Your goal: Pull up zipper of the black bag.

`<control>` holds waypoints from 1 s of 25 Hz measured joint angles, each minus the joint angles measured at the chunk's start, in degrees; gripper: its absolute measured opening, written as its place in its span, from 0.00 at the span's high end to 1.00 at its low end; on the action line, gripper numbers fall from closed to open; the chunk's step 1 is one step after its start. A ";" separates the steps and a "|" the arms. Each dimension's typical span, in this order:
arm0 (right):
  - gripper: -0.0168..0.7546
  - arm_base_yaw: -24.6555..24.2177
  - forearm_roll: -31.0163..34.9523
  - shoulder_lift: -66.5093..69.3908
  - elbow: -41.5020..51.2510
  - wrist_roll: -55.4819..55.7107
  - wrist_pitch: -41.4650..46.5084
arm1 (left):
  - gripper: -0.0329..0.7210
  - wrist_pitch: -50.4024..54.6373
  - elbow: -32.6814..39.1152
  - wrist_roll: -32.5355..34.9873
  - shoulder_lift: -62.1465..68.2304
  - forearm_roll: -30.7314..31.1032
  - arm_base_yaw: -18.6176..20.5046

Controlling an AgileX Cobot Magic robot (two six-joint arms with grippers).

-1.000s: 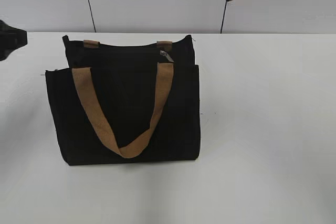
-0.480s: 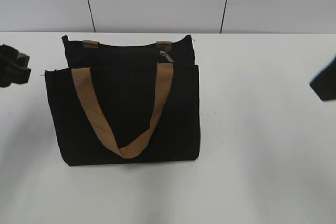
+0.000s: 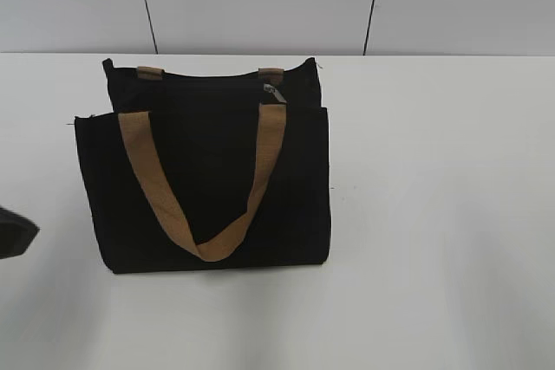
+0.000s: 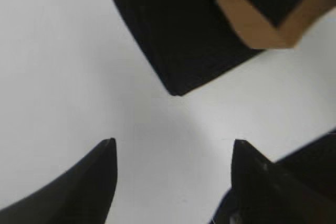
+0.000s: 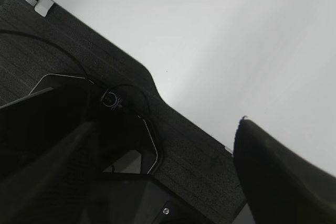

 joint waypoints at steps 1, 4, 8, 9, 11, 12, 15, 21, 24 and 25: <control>0.19 0.00 0.04 -1.82 1.95 0.06 0.00 | 0.27 2.19 -0.19 1.95 -3.19 -2.09 -0.17; 0.19 0.00 -0.17 -7.83 6.97 0.41 0.00 | 0.25 10.43 -0.19 4.26 -14.39 -4.28 -0.22; 0.19 0.00 -2.53 -13.27 11.47 1.24 0.28 | 0.25 17.66 -0.03 4.99 -27.74 -4.77 -0.24; 0.19 0.00 -3.23 -14.38 11.73 1.46 0.29 | 0.25 18.25 0.31 5.17 -30.69 -4.96 -0.24; 0.19 0.00 -4.24 -16.10 11.99 1.52 -0.13 | 0.25 19.51 2.25 5.44 -37.46 -5.01 -0.24; 0.19 0.00 -4.61 -16.73 12.00 1.52 -0.87 | 0.25 19.79 3.57 5.60 -40.43 -5.08 -0.24; 0.19 0.00 -5.06 -17.23 12.73 1.52 -3.75 | 0.25 19.36 6.21 6.53 -46.98 -5.62 -0.24; 0.21 0.00 -5.12 -17.23 14.47 1.52 -6.88 | 0.25 14.24 8.63 7.80 -50.75 -6.19 -0.24; 0.21 0.00 -5.12 -17.23 14.47 1.52 -7.12 | 0.25 14.17 8.70 7.86 -50.75 -6.21 -0.24; 0.21 0.00 -5.12 -17.23 14.47 1.52 -7.12 | 0.25 14.12 8.70 7.86 -50.75 -6.21 -0.24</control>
